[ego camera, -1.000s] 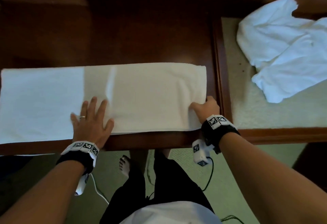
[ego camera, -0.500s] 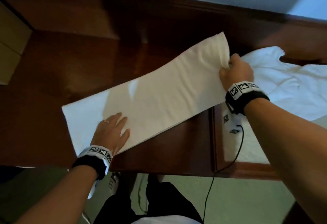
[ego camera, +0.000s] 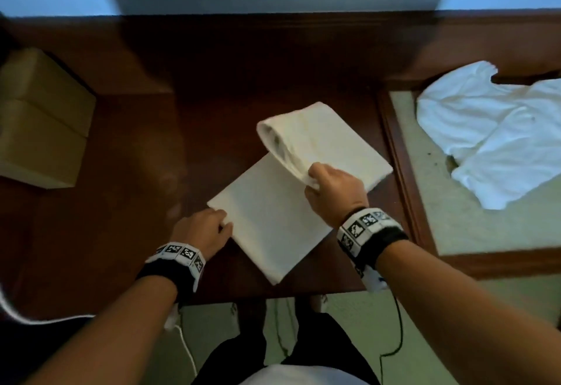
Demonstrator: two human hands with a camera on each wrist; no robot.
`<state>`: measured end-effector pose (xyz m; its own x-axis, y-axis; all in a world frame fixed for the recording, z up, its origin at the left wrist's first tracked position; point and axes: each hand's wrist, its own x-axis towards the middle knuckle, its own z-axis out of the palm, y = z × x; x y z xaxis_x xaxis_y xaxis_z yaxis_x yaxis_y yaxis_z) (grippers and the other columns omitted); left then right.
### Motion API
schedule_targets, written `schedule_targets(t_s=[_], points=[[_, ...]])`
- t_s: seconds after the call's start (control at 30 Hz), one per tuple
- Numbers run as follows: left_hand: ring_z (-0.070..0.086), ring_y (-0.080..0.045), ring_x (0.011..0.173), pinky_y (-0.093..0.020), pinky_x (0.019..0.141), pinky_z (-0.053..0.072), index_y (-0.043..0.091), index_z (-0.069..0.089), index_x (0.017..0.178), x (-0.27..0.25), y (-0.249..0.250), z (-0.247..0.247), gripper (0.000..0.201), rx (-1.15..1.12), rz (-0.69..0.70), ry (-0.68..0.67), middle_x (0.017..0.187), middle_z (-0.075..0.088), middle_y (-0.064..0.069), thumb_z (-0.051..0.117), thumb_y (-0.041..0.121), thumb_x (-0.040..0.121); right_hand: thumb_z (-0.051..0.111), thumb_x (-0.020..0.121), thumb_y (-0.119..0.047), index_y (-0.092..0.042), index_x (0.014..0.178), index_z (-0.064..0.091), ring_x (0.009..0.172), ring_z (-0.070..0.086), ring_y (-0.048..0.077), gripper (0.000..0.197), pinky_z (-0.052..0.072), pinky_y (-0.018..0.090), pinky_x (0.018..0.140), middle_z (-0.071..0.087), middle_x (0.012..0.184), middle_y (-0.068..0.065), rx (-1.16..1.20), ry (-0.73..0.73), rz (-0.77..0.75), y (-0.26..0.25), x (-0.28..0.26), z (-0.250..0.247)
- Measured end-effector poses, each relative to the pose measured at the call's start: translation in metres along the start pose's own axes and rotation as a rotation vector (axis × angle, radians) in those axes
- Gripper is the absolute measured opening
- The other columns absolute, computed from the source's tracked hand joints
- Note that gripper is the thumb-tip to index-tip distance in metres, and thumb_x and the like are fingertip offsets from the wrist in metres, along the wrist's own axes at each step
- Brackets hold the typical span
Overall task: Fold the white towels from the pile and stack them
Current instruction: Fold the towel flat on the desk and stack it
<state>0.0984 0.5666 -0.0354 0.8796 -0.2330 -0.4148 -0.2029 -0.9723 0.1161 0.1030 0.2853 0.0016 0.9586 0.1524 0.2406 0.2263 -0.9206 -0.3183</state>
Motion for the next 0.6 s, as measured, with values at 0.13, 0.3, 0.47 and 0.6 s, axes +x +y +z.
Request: schedule_targets(t_s=[0.13, 0.3, 0.47, 0.6], points=[[0.064, -0.027, 0.102, -0.037, 0.076, 0.052, 0.026, 0.061, 0.123, -0.004, -0.037, -0.014, 0.032, 0.007, 0.017, 0.103, 0.113, 0.065, 0.0, 0.051, 0.043, 0.097, 0.08, 0.064, -0.018, -0.013, 0.105, 0.059, 0.068, 0.064, 0.033, 0.047, 0.041, 0.031, 0.042, 0.066, 0.088, 0.008, -0.07, -0.241, -0.063, -0.052, -0.047, 0.057], [0.062, -0.033, 0.097, -0.043, 0.074, 0.051, 0.018, 0.06, 0.129, 0.012, -0.029, -0.012, 0.055, 0.219, 0.357, 0.105, 0.116, 0.062, -0.007, 0.071, 0.038, 0.079, 0.079, 0.056, -0.009, -0.006, 0.097, 0.061, 0.091, 0.058, 0.036, 0.045, 0.051, 0.038, 0.048, 0.058, 0.112, 0.012, -0.149, -0.443, 0.056, -0.07, -0.084, 0.083], [0.058, -0.033, 0.107, -0.042, 0.077, 0.047, 0.019, 0.057, 0.128, 0.04, 0.017, -0.005, 0.075, 0.394, 0.598, 0.07, 0.127, 0.057, -0.01, 0.081, 0.04, 0.06, 0.061, 0.062, -0.004, -0.002, 0.09, 0.069, 0.105, 0.066, 0.033, 0.029, 0.055, 0.036, 0.043, 0.065, 0.116, 0.015, -0.189, -0.367, -0.027, -0.021, -0.09, 0.068], [0.06, -0.033, 0.102, -0.04, 0.074, 0.045, 0.018, 0.055, 0.127, 0.054, 0.056, 0.004, 0.061, 0.389, 0.669, 0.089, 0.124, 0.056, -0.011, 0.078, 0.03, 0.072, 0.069, 0.06, 0.004, -0.003, 0.088, 0.063, 0.093, 0.066, 0.038, 0.03, 0.054, 0.04, 0.048, 0.064, 0.103, 0.018, -0.218, -0.395, 0.196, 0.026, -0.088, 0.042]])
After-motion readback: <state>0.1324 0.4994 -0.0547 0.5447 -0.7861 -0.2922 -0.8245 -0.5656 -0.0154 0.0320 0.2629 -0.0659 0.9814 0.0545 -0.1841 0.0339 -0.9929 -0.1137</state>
